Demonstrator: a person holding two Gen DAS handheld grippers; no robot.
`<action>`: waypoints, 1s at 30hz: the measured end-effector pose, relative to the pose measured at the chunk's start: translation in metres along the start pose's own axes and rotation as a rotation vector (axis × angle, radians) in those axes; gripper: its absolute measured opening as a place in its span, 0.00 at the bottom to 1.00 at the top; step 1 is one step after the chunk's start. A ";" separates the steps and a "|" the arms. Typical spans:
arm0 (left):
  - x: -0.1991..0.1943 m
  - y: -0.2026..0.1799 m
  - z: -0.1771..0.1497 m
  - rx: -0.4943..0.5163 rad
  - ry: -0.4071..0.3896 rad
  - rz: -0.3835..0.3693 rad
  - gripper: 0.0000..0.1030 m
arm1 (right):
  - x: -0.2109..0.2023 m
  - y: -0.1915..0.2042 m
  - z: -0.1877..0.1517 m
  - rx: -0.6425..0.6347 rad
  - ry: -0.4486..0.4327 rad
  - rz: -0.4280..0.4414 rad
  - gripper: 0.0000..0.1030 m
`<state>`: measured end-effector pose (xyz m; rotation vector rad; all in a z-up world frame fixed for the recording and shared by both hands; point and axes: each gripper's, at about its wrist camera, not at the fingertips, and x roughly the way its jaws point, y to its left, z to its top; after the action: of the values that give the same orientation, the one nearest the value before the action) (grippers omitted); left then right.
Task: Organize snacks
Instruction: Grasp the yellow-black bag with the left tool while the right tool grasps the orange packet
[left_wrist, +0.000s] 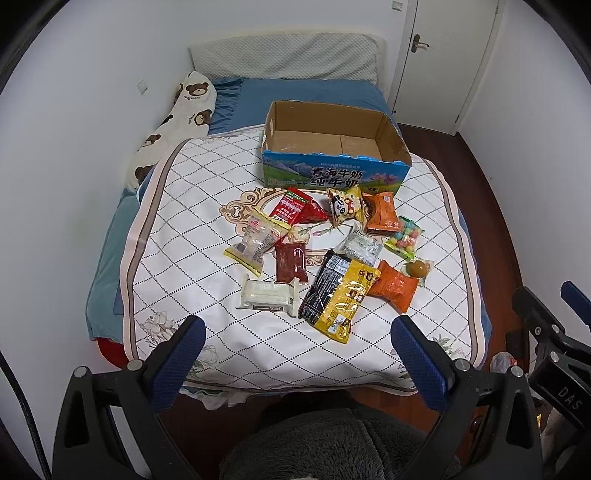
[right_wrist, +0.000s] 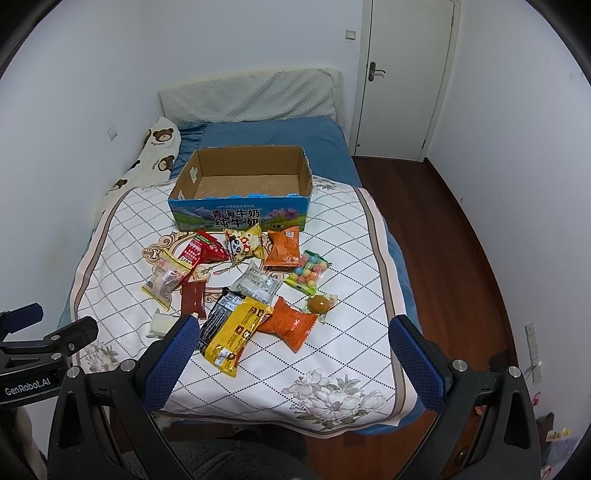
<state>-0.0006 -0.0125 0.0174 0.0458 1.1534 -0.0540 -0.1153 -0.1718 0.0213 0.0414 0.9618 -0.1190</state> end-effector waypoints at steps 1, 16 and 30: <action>0.001 0.000 0.000 0.000 0.001 0.000 1.00 | 0.001 0.000 0.000 0.003 0.005 0.005 1.00; 0.162 -0.023 0.020 0.223 0.149 0.072 1.00 | 0.161 -0.024 -0.028 0.092 0.267 0.076 1.00; 0.349 -0.097 0.000 0.468 0.537 -0.083 1.00 | 0.304 -0.021 -0.040 -0.192 0.469 0.079 1.00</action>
<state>0.1344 -0.1164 -0.3029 0.4494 1.6580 -0.4041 0.0214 -0.2142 -0.2506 -0.0731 1.4339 0.0601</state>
